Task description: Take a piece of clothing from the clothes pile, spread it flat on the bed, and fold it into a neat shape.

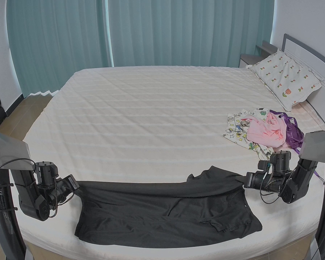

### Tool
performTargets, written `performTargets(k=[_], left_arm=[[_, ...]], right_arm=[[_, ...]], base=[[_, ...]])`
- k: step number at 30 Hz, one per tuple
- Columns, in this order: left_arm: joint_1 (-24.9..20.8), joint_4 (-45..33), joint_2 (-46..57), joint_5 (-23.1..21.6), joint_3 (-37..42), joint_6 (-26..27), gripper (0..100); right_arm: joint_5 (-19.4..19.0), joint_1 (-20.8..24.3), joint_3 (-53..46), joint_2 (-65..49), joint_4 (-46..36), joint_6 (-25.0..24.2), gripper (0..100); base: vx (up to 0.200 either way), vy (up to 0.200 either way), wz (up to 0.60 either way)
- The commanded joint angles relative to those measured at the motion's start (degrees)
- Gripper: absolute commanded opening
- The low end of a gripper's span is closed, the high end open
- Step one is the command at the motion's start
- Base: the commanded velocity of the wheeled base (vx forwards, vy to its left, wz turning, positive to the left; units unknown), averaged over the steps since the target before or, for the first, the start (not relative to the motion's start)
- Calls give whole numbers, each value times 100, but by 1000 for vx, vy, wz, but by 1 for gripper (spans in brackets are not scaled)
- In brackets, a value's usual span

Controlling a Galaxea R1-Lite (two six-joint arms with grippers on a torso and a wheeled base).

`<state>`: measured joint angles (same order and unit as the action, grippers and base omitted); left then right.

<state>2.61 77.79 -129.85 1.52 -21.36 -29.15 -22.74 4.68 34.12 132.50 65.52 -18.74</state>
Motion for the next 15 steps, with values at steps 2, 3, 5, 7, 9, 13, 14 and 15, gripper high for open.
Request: performTargets(k=[2,3,5,7,9,13,14,15], left_arm=[[-24,0,-172,-3,440,243,0],[-50,8,-242,-3,492,252,0],[-76,0,-356,-3,571,278,0],[-103,8,-462,-12,668,357,0],[-164,8,-550,-47,800,419,0],[-278,87,-594,-188,1046,419,0],[-287,131,-602,-223,1090,419,0],[-287,166,-611,-240,1107,419,100]], right_arm=[[-47,15,-793,74,189,388,0],[-47,15,-793,74,189,388,0],[-38,33,-960,153,198,511,0],[-20,42,-1013,153,189,555,0],[-3,68,-1083,171,189,573,0],[15,68,-1276,180,180,617,0],[24,77,-1320,189,180,643,100],[24,68,-1338,206,180,670,100]], base=[[0,0,0],[0,0,0],[0,0,0],[0,0,0],[0,0,0],[0,0,0],[0,0,0],[0,0,0]])
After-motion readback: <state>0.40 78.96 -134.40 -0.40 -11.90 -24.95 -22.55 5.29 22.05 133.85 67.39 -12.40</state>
